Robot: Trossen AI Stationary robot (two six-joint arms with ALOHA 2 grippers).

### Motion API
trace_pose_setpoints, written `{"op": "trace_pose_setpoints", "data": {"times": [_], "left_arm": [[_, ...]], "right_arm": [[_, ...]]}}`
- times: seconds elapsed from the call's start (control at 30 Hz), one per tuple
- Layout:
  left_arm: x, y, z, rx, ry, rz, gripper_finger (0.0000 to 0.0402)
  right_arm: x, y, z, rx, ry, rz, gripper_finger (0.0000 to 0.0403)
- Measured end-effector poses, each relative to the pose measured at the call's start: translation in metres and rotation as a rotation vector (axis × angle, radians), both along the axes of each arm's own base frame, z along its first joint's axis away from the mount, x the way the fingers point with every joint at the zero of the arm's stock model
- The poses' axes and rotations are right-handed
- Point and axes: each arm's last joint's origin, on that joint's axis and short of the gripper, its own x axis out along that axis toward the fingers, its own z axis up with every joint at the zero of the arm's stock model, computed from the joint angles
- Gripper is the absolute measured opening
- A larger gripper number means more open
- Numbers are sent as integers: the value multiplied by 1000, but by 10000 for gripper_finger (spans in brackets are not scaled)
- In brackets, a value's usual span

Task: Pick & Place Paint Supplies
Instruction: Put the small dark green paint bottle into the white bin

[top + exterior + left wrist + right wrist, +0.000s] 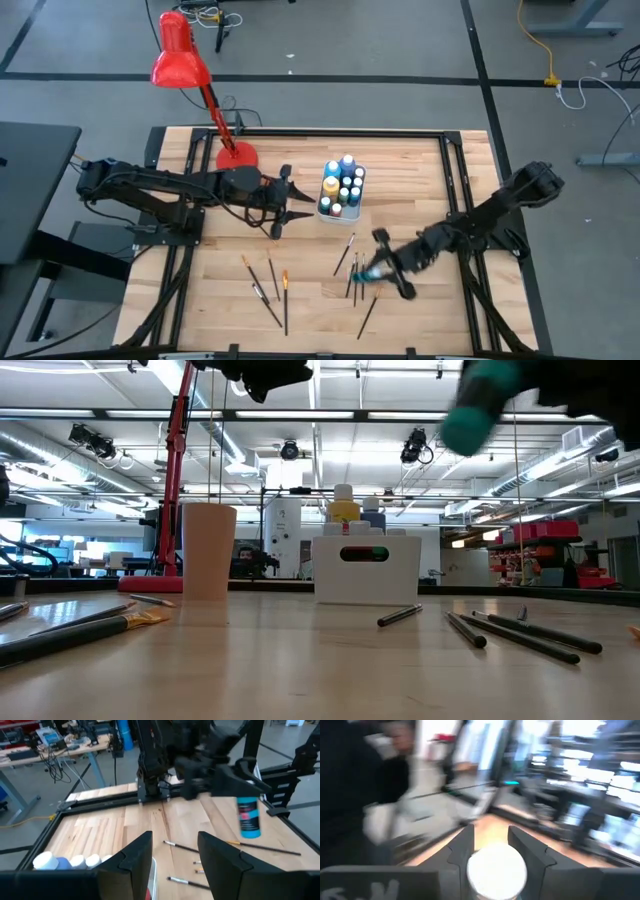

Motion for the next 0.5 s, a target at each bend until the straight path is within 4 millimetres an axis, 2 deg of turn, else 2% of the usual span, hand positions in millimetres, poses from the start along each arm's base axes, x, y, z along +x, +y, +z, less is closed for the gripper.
{"op": "trace_pose_setpoints", "data": {"times": [0.27, 0.5], "left_arm": [[-4, 0, -11, 6, 123, -1, 167], [-8, 0, -21, 6, 237, 0, 167]], "right_arm": [[30, -47, 12, 70, 26, -354, 109], [56, -77, 31, 56, 67, -559, 109]]}}
